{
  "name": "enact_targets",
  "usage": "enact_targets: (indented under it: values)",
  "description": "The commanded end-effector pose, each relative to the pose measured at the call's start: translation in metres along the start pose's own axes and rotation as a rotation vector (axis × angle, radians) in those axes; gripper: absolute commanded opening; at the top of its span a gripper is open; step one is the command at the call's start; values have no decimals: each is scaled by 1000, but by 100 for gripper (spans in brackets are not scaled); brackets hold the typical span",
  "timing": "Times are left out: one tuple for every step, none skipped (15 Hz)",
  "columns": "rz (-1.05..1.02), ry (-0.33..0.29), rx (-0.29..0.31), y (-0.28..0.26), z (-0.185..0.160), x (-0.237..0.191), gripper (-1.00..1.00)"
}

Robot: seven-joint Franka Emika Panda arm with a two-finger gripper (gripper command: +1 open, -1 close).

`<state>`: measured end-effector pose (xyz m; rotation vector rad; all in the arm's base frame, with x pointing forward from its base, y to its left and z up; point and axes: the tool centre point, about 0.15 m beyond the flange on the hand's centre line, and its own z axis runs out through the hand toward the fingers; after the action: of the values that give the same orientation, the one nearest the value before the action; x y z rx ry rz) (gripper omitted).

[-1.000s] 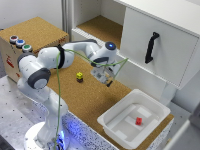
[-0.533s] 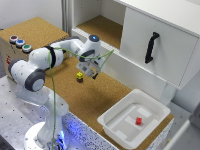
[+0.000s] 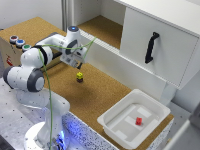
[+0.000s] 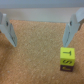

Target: Take off the yellow block that is on top of the other one

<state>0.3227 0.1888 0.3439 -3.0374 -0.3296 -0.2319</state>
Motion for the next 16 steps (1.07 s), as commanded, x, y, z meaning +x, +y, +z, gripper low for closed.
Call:
enact_targets:
  values:
    - [-46, -14, 42, -26, 49, -9, -100]
    - [-52, -25, 43, -25, 55, -11, -100]
    - [-55, -34, 40, -23, 61, -14, -100]
    - [-52, -38, 41, -20, 67, -17, -100]
    - [-35, -37, 44, -18, 72, -18, -100]
    - [-19, -30, 43, -17, 75, -18, -100]
    - [-1, -16, 45, -17, 79, -17, -100]
    - [20, -8, 45, -15, 82, -14, -100]
    - [27, 0, 39, -13, 85, -12, -100]
    - [38, 5, 37, -9, 88, -8, -100]
    - [54, 19, 28, -2, 90, -3, -100]
    - [67, 25, 26, 3, 91, 0, -100]
    - [79, 30, 16, 8, 93, 3, -100]
    - [89, 33, 8, 12, 96, 6, -100]
    - [97, 33, 2, 13, 99, 9, -100]
    - [102, 37, -3, 13, 101, 13, -100]
